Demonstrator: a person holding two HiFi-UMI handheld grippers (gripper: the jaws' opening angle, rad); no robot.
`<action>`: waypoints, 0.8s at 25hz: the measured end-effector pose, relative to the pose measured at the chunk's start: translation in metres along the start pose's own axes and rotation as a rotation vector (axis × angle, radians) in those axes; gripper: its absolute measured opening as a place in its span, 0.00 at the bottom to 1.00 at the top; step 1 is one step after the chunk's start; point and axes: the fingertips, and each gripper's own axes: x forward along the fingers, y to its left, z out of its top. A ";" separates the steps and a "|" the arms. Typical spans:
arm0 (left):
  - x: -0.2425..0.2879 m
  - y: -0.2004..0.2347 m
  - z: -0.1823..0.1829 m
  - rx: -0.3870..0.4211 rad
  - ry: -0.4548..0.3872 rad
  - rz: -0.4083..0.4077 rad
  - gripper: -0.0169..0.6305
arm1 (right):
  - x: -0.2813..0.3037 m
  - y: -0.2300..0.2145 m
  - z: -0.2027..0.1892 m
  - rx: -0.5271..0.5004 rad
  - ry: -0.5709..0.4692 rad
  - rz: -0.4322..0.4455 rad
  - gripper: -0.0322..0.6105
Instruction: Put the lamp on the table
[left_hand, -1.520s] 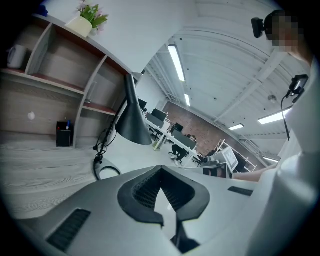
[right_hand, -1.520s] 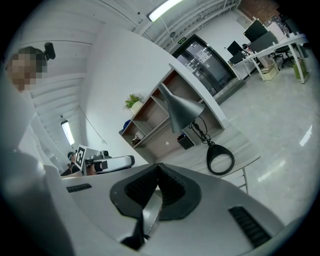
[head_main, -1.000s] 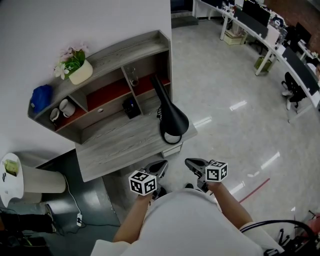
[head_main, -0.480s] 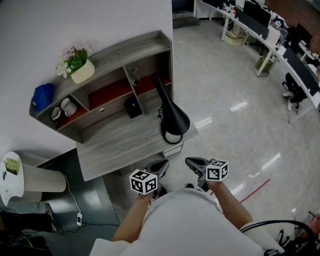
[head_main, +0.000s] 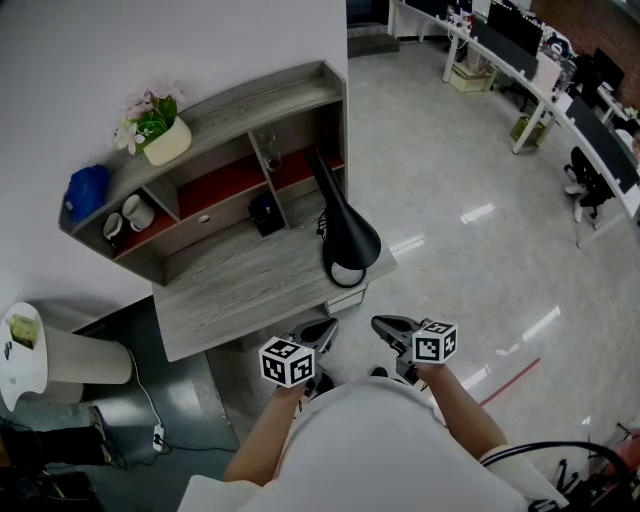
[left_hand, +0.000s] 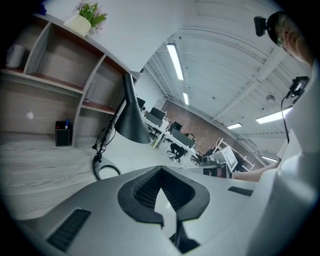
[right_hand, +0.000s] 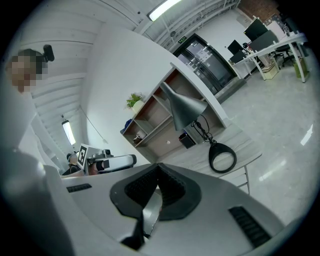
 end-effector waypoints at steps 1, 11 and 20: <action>0.000 0.001 0.000 0.000 0.000 0.000 0.04 | 0.000 0.000 0.000 0.000 -0.001 0.000 0.08; -0.002 0.007 0.004 -0.004 -0.006 0.002 0.04 | 0.004 0.002 0.003 -0.010 0.001 0.005 0.08; -0.003 0.011 0.006 -0.003 -0.005 0.000 0.04 | 0.007 0.001 0.009 -0.023 -0.001 0.004 0.08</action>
